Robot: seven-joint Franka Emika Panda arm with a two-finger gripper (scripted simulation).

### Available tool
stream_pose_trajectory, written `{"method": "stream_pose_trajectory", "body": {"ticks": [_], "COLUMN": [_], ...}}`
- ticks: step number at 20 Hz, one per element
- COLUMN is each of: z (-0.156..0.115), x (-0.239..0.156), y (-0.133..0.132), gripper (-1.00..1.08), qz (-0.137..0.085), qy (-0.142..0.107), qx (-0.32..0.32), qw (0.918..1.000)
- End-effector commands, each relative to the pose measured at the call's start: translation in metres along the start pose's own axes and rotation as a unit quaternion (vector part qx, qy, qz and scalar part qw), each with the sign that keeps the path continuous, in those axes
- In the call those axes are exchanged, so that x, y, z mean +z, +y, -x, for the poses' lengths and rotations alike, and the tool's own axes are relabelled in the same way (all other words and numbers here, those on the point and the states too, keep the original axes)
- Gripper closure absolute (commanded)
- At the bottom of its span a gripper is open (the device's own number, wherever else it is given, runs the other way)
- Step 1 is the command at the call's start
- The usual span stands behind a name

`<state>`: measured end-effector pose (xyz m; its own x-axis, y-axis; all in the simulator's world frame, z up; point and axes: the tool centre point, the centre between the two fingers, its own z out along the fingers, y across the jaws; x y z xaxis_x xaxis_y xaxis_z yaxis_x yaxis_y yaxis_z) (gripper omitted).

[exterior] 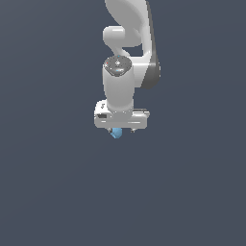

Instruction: Pick up the object and move it to a goal position.

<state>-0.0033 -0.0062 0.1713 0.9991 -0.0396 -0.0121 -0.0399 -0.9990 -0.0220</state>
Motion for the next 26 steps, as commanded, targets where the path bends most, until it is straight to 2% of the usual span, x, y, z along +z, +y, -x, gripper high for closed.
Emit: {"method": "stream_pose_trajectory", "body": {"ticks": [1, 17, 26], "z": [0.0, -0.001, 0.008], "x": [0.0, -0.006, 0.005], "y": [0.0, 0.006, 0.01], "gripper": [-0.92, -0.92, -0.92], "qz": [0.0, 0.007, 0.008], "qy": [0.0, 0.004, 0.003], "qx": [0.0, -0.019, -0.066], "qw": [1.0, 0.9998, 0.9978]}}
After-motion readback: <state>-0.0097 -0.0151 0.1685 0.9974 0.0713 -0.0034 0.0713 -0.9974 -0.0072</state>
